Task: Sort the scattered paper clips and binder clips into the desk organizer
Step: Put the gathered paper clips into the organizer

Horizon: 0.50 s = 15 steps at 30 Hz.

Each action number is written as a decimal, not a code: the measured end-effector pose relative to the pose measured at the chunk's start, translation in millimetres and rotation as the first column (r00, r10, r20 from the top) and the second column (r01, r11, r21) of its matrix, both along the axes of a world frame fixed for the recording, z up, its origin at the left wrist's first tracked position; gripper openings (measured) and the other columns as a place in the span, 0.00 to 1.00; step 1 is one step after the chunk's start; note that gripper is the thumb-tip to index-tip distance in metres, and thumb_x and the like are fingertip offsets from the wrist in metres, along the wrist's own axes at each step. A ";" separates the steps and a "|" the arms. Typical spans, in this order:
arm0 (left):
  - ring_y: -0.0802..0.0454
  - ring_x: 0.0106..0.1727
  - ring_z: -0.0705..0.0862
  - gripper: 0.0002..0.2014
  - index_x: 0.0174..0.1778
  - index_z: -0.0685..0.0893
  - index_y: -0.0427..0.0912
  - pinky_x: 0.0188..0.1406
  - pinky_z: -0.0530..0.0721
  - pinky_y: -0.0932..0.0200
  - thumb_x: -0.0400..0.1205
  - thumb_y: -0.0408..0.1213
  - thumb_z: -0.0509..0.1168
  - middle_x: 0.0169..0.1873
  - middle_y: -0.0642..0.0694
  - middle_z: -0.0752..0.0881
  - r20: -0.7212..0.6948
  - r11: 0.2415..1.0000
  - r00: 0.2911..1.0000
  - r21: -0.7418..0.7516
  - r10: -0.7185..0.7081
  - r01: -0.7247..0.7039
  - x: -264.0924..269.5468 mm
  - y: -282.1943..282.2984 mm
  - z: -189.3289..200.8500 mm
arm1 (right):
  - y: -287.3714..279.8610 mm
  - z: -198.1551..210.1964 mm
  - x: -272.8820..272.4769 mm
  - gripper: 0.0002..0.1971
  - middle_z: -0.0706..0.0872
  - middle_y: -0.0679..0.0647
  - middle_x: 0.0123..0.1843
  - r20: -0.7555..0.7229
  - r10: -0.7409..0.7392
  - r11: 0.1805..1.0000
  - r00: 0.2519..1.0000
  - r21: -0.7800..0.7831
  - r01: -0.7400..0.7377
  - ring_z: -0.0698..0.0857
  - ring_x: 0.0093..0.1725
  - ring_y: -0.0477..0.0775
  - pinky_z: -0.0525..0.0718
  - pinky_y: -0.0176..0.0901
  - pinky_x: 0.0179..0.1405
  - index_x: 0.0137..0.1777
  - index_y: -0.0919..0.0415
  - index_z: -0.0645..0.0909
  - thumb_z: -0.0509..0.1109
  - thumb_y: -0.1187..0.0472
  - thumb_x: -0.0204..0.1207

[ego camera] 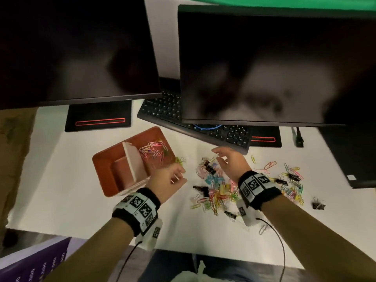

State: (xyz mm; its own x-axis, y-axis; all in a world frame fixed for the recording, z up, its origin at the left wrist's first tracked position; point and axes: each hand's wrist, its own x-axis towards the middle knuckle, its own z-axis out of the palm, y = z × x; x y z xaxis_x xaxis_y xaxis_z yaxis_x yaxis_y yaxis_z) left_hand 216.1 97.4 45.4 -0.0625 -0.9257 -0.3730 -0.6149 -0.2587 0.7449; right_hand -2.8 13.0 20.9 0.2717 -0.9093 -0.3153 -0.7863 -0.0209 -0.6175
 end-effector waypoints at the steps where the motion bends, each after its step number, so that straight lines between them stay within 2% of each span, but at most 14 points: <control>1: 0.57 0.37 0.82 0.09 0.48 0.81 0.46 0.34 0.75 0.77 0.75 0.37 0.72 0.41 0.50 0.84 -0.011 0.999 1.000 0.032 -0.014 0.015 -7.3 2.2 -9.0 | -2.9 -5.3 -10.2 0.16 0.83 0.53 0.65 -0.059 0.018 1.000 0.998 0.020 -0.017 0.83 0.60 0.52 0.77 0.40 0.60 0.64 0.52 0.80 0.62 0.66 0.79; 3: 0.53 0.38 0.81 0.12 0.45 0.78 0.47 0.36 0.79 0.67 0.72 0.39 0.74 0.41 0.48 0.82 0.004 0.994 0.999 0.096 -0.052 0.051 -20.5 5.2 -24.5 | -9.7 -13.8 -21.1 0.18 0.80 0.51 0.69 -0.130 0.065 0.997 0.989 0.049 -0.059 0.80 0.66 0.53 0.74 0.40 0.65 0.66 0.52 0.78 0.61 0.67 0.79; 6: 0.54 0.40 0.76 0.17 0.41 0.75 0.49 0.39 0.76 0.63 0.66 0.44 0.77 0.42 0.50 0.76 0.059 0.971 0.985 0.187 -0.164 0.150 -34.6 7.9 -46.4 | -19.4 -23.7 -21.6 0.20 0.78 0.51 0.73 -0.165 0.147 0.987 0.975 0.093 -0.133 0.76 0.71 0.54 0.69 0.42 0.72 0.66 0.53 0.78 0.60 0.69 0.78; 9: 0.50 0.48 0.75 0.23 0.45 0.76 0.47 0.49 0.77 0.56 0.62 0.48 0.78 0.47 0.48 0.74 0.130 0.943 0.949 0.214 -0.286 0.255 -41.7 12.0 -61.4 | -27.8 -30.4 -13.9 0.21 0.76 0.52 0.74 -0.174 0.254 0.964 0.951 0.128 -0.234 0.73 0.73 0.54 0.66 0.43 0.75 0.65 0.56 0.80 0.59 0.74 0.76; 11: 0.50 0.52 0.74 0.25 0.51 0.77 0.46 0.54 0.77 0.53 0.63 0.49 0.77 0.51 0.49 0.74 0.180 0.937 0.930 0.204 -0.319 0.282 -44.1 15.6 -68.0 | -33.6 -33.8 -9.4 0.23 0.76 0.52 0.73 -0.171 0.310 0.948 0.935 0.129 -0.290 0.72 0.74 0.55 0.65 0.43 0.75 0.65 0.57 0.80 0.58 0.76 0.74; 13: 0.51 0.52 0.72 0.23 0.54 0.78 0.45 0.56 0.76 0.53 0.66 0.47 0.75 0.50 0.51 0.73 0.190 0.944 0.931 0.174 -0.313 0.282 -44.6 17.6 -72.4 | -39.2 -38.7 -7.6 0.22 0.78 0.53 0.70 -0.177 0.361 0.931 0.916 0.122 -0.343 0.74 0.70 0.56 0.67 0.44 0.73 0.64 0.58 0.81 0.60 0.76 0.73; 15: 0.53 0.49 0.72 0.17 0.50 0.81 0.43 0.53 0.75 0.56 0.70 0.45 0.74 0.45 0.53 0.73 0.169 0.955 0.943 0.125 -0.288 0.269 -43.0 17.5 -76.9 | -42.2 -41.4 -6.9 0.16 0.80 0.54 0.65 -0.217 0.410 0.912 0.886 0.127 -0.391 0.76 0.66 0.56 0.71 0.45 0.70 0.60 0.59 0.82 0.64 0.71 0.75</control>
State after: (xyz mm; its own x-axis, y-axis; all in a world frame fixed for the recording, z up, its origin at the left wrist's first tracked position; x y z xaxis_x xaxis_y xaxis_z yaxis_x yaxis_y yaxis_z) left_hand 173.1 114.9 -31.6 -0.2346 -0.8388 -0.4913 -0.7965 -0.1239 0.5918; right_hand -9.8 -29.2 -20.5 0.5174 -0.7086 -0.4798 -0.8427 -0.3245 -0.4296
